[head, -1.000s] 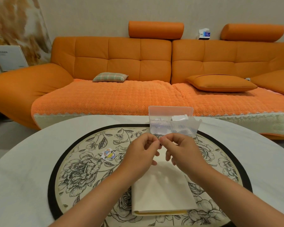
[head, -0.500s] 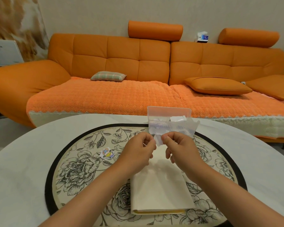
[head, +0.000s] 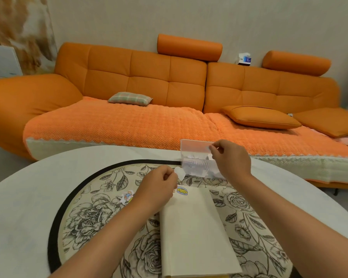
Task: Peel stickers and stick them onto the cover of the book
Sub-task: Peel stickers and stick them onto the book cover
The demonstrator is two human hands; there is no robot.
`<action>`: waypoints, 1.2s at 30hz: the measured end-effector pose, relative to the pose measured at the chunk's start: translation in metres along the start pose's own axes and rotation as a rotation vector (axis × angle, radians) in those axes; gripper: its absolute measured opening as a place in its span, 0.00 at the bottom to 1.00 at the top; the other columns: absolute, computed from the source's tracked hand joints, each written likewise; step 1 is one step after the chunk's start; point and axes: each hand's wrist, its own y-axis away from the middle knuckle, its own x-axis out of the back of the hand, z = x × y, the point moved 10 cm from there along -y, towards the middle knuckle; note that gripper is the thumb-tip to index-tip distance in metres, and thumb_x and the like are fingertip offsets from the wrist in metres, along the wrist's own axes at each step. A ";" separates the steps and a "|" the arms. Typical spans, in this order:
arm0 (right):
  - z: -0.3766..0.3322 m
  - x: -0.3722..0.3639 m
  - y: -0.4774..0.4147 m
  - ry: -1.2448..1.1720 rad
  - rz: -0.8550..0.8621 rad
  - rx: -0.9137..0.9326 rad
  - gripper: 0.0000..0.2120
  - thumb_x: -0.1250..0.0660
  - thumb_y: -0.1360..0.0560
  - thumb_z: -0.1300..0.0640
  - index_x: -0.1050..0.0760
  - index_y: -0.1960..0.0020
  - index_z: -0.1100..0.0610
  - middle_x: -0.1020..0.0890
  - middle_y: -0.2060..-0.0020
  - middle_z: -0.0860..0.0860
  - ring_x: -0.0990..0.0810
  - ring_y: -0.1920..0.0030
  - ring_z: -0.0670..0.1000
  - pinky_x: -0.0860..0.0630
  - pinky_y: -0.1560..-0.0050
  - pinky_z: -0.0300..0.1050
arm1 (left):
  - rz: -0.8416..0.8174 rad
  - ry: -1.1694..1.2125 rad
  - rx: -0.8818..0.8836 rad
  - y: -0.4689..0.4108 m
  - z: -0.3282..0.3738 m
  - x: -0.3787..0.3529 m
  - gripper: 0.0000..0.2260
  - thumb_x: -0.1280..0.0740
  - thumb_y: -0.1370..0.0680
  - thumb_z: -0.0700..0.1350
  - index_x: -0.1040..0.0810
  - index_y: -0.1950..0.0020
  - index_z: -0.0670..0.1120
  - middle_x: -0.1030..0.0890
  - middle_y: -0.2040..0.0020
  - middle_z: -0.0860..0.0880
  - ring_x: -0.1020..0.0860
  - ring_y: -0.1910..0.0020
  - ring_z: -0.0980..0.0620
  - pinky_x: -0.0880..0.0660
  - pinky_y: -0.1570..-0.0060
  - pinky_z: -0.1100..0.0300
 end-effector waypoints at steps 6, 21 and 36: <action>-0.007 -0.030 -0.018 0.194 -0.136 0.090 0.12 0.35 0.19 0.48 0.18 0.40 0.50 0.13 0.50 0.47 0.17 0.51 0.51 0.23 0.55 0.44 | 0.011 -0.007 0.006 -0.002 -0.003 0.002 0.08 0.37 0.21 0.45 0.23 0.59 0.47 0.17 0.60 0.47 0.23 0.65 0.51 0.25 0.58 0.54; -0.078 0.008 0.094 0.004 -0.230 0.521 0.12 0.22 0.32 0.44 0.23 0.53 0.42 0.24 0.55 0.35 0.28 0.64 0.30 0.40 0.67 0.29 | -0.093 0.221 0.170 0.008 -0.003 -0.020 0.10 0.38 0.23 0.41 0.25 0.64 0.44 0.24 0.68 0.45 0.27 0.71 0.48 0.30 0.66 0.57; -0.039 -0.011 0.080 -0.453 -0.369 0.067 0.05 0.28 0.24 0.53 0.22 0.58 0.51 0.22 0.69 0.35 0.27 0.73 0.40 0.35 0.70 0.31 | -0.112 0.578 0.297 0.014 -0.009 -0.039 0.12 0.37 0.19 0.53 0.28 0.45 0.45 0.21 0.62 0.43 0.24 0.72 0.47 0.29 0.70 0.57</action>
